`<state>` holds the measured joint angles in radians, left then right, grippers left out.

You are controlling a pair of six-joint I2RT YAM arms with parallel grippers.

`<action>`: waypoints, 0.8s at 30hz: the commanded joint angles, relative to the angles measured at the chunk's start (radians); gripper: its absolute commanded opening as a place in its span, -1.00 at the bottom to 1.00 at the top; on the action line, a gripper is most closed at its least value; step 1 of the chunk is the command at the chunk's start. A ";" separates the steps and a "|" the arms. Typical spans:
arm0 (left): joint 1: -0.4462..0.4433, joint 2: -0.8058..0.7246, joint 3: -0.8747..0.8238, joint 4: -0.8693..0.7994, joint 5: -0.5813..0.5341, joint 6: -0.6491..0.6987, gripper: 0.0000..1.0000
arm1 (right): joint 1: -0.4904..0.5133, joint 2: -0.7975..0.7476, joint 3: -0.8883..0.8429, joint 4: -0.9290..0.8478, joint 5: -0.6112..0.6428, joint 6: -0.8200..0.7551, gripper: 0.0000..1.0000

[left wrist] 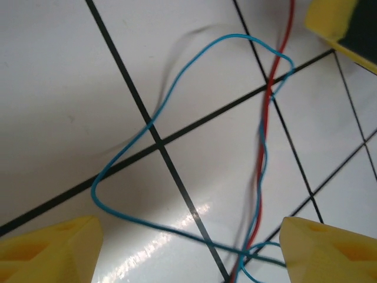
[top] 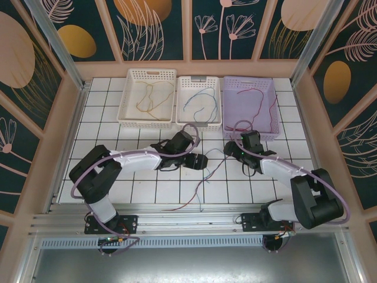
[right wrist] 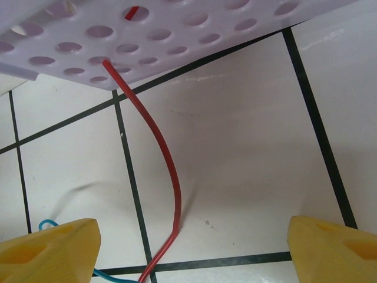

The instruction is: Untangle the cables

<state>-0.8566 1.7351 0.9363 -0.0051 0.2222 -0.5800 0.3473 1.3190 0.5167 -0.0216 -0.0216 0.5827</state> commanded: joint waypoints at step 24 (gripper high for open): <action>-0.001 -0.123 0.066 -0.055 -0.062 0.025 -1.00 | 0.016 0.212 0.108 0.119 0.047 -0.063 -0.34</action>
<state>-0.8566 1.6878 1.0061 -0.0616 0.1490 -0.5541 0.3553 1.5051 0.5964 0.0574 0.0296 0.5285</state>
